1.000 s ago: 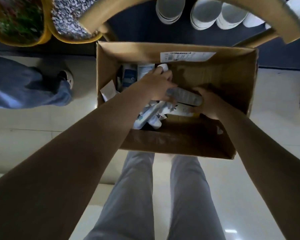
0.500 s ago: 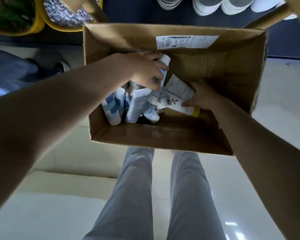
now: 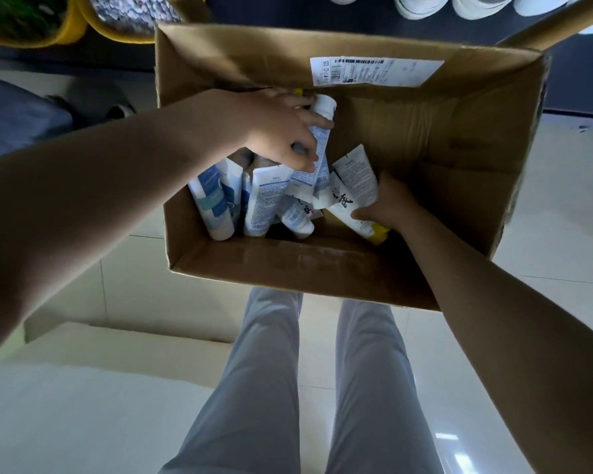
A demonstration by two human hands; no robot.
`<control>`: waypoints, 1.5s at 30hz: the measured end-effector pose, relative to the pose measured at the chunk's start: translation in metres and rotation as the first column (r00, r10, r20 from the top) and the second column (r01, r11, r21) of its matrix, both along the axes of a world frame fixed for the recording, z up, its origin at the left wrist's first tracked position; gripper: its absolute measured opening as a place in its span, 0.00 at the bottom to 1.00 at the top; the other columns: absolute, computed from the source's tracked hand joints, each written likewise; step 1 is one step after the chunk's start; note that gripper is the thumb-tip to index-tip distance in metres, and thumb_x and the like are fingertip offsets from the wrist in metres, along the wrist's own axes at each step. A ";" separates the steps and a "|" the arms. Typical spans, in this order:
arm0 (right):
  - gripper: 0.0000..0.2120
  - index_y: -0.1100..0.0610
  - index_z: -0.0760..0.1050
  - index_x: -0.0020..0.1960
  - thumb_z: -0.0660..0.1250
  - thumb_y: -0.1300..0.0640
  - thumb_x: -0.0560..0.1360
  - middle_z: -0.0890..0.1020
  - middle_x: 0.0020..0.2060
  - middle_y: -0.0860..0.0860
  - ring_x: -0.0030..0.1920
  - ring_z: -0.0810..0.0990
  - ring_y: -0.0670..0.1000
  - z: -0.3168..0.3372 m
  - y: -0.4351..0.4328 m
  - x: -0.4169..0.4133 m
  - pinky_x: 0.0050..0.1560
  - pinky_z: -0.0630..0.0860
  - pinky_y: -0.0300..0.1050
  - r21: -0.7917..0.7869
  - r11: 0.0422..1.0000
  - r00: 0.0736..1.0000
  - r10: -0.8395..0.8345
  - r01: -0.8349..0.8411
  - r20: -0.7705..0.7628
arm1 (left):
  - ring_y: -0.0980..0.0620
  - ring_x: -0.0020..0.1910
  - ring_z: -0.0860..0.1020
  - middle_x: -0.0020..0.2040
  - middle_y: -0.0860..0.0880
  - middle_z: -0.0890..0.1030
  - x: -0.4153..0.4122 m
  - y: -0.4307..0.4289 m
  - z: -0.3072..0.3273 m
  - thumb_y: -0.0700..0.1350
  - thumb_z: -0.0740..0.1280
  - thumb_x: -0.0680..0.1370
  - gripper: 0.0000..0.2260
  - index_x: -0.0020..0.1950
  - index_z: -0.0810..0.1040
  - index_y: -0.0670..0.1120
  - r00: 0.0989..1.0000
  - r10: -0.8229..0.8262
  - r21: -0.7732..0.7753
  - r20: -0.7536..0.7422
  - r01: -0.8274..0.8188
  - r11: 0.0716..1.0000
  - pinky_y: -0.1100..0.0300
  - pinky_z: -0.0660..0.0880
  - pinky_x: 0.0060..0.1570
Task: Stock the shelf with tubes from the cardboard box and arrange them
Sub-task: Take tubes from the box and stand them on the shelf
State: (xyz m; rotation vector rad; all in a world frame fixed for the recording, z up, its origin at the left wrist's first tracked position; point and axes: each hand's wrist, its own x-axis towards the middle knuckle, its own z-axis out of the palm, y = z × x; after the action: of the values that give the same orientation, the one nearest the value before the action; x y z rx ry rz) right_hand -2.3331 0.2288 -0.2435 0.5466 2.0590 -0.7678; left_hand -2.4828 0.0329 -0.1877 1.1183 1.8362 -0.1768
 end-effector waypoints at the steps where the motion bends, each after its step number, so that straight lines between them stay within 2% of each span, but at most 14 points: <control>1: 0.32 0.61 0.70 0.65 0.77 0.57 0.66 0.75 0.63 0.57 0.63 0.74 0.56 0.000 -0.001 0.002 0.57 0.72 0.47 -0.008 1.000 1.000 0.003 -0.003 0.013 | 0.50 0.76 0.43 0.77 0.62 0.49 0.000 0.000 0.000 0.65 0.55 0.77 0.19 0.63 0.73 0.62 1.000 0.003 -0.001 -0.001 -0.003 1.000 0.45 0.43 0.72; 8: 0.32 0.61 0.72 0.64 0.79 0.57 0.64 0.77 0.62 0.57 0.62 0.75 0.56 0.002 0.001 0.008 0.57 0.73 0.48 -0.014 0.998 0.995 -0.056 0.058 0.082 | 0.50 0.76 0.43 0.77 0.63 0.49 0.001 0.000 0.000 0.65 0.56 0.76 0.19 0.63 0.74 0.62 1.000 0.025 -0.001 0.008 -0.025 1.000 0.47 0.43 0.72; 13: 0.27 0.61 0.76 0.60 0.78 0.62 0.63 0.80 0.58 0.55 0.59 0.78 0.55 0.016 0.003 0.003 0.51 0.74 0.47 -0.094 0.966 0.962 -0.224 0.240 0.154 | 0.50 0.76 0.45 0.76 0.63 0.51 0.001 -0.001 0.003 0.64 0.56 0.76 0.18 0.60 0.75 0.62 0.999 0.045 0.012 0.027 -0.045 0.999 0.45 0.44 0.72; 18: 0.24 0.59 0.76 0.59 0.77 0.64 0.64 0.81 0.56 0.54 0.55 0.80 0.54 0.049 0.003 0.006 0.49 0.77 0.48 -0.070 0.880 0.881 -0.461 0.469 0.104 | 0.50 0.76 0.44 0.77 0.63 0.49 0.002 0.002 0.009 0.65 0.54 0.77 0.18 0.63 0.73 0.64 0.999 0.043 -0.015 0.024 -0.043 0.999 0.45 0.44 0.73; 20: 0.24 0.57 0.75 0.60 0.77 0.63 0.66 0.80 0.54 0.50 0.52 0.79 0.51 0.072 0.001 0.008 0.42 0.76 0.44 -0.106 0.819 0.826 -0.559 0.564 0.073 | 0.49 0.77 0.43 0.77 0.61 0.49 0.005 0.006 0.017 0.65 0.54 0.77 0.20 0.66 0.71 0.63 0.998 0.052 -0.020 0.025 -0.052 0.998 0.44 0.43 0.73; 23: 0.24 0.54 0.75 0.60 0.77 0.61 0.66 0.80 0.53 0.48 0.51 0.78 0.48 0.107 -0.002 0.011 0.41 0.75 0.40 -0.188 0.782 0.795 -0.607 0.595 -0.010 | 0.46 0.77 0.45 0.78 0.53 0.52 0.013 0.014 0.031 0.70 0.54 0.73 0.28 0.70 0.68 0.60 0.969 0.215 -0.010 0.120 -0.215 0.977 0.43 0.47 0.73; 25: 0.25 0.52 0.74 0.60 0.77 0.59 0.66 0.80 0.54 0.46 0.52 0.78 0.47 0.128 -0.002 0.014 0.43 0.75 0.39 -0.237 0.772 0.785 -0.617 0.590 -0.058 | 0.45 0.73 0.60 0.72 0.52 0.67 0.019 0.018 0.045 0.76 0.54 0.67 0.33 0.64 0.73 0.60 0.864 0.424 -0.003 0.270 -0.440 0.898 0.45 0.60 0.70; 26: 0.25 0.51 0.73 0.60 0.77 0.58 0.66 0.79 0.54 0.45 0.52 0.78 0.46 0.138 -0.002 0.015 0.43 0.75 0.37 -0.257 0.775 0.787 -0.612 0.577 -0.080 | 0.48 0.65 0.70 0.63 0.53 0.74 0.023 0.020 0.054 0.75 0.57 0.67 0.29 0.57 0.77 0.59 0.786 0.509 0.012 0.350 -0.547 0.837 0.50 0.67 0.65; 29: 0.24 0.49 0.70 0.62 0.75 0.53 0.69 0.77 0.57 0.43 0.53 0.77 0.45 0.168 -0.003 0.017 0.43 0.75 0.35 -0.289 0.807 0.808 -0.570 0.515 -0.152 | 0.55 0.50 0.79 0.50 0.52 0.82 0.034 0.026 0.086 0.57 0.67 0.75 0.12 0.49 0.80 0.51 0.501 0.678 0.034 0.538 -0.816 0.577 0.60 0.75 0.53; 31: 0.21 0.49 0.69 0.63 0.71 0.51 0.73 0.77 0.59 0.44 0.56 0.77 0.47 0.196 -0.002 0.016 0.48 0.78 0.39 -0.335 0.803 0.793 -0.574 0.494 -0.205 | 0.54 0.48 0.81 0.47 0.51 0.83 0.040 0.023 0.113 0.49 0.70 0.75 0.06 0.47 0.80 0.48 0.416 0.696 0.064 0.586 -0.879 0.472 0.61 0.78 0.52; 35: 0.21 0.52 0.68 0.68 0.66 0.51 0.77 0.77 0.62 0.47 0.61 0.75 0.47 0.263 0.009 0.011 0.55 0.73 0.38 -0.425 0.763 0.685 -0.636 0.488 -0.355 | 0.51 0.46 0.81 0.49 0.45 0.83 0.036 0.009 0.181 0.46 0.70 0.75 0.10 0.52 0.80 0.42 0.436 0.690 0.182 0.578 -0.893 0.412 0.61 0.79 0.48; 38: 0.12 0.50 0.72 0.61 0.63 0.51 0.78 0.79 0.52 0.42 0.57 0.78 0.43 0.323 0.014 0.005 0.49 0.73 0.31 -0.449 0.765 0.629 -0.639 0.461 -0.443 | 0.49 0.47 0.82 0.48 0.44 0.83 0.028 0.004 0.244 0.45 0.71 0.74 0.09 0.51 0.81 0.42 0.401 0.668 0.245 0.627 -0.916 0.319 0.60 0.80 0.46; 41: 0.08 0.46 0.71 0.58 0.60 0.51 0.80 0.78 0.47 0.33 0.47 0.78 0.31 0.379 0.017 0.000 0.40 0.73 0.24 -0.485 0.774 0.546 -0.632 0.407 -0.550 | 0.55 0.41 0.81 0.43 0.49 0.84 0.018 0.008 0.306 0.41 0.71 0.74 0.04 0.48 0.82 0.43 0.430 0.646 0.353 0.630 -0.900 0.255 0.65 0.78 0.40; 45: 0.10 0.57 0.72 0.60 0.61 0.56 0.80 0.82 0.47 0.43 0.44 0.81 0.37 0.434 0.026 -0.013 0.39 0.75 0.30 -0.567 0.713 0.347 -0.699 0.412 -0.626 | 0.52 0.36 0.78 0.37 0.48 0.83 0.000 0.014 0.376 0.39 0.72 0.73 0.03 0.41 0.82 0.46 0.493 0.610 0.496 0.621 -0.849 0.181 0.58 0.74 0.39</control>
State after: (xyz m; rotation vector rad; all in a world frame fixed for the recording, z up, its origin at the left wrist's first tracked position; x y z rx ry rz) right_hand -2.3459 0.2551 0.1906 0.8530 2.4695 -2.0979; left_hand -2.4831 0.0470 0.1886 0.5057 1.9847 1.4646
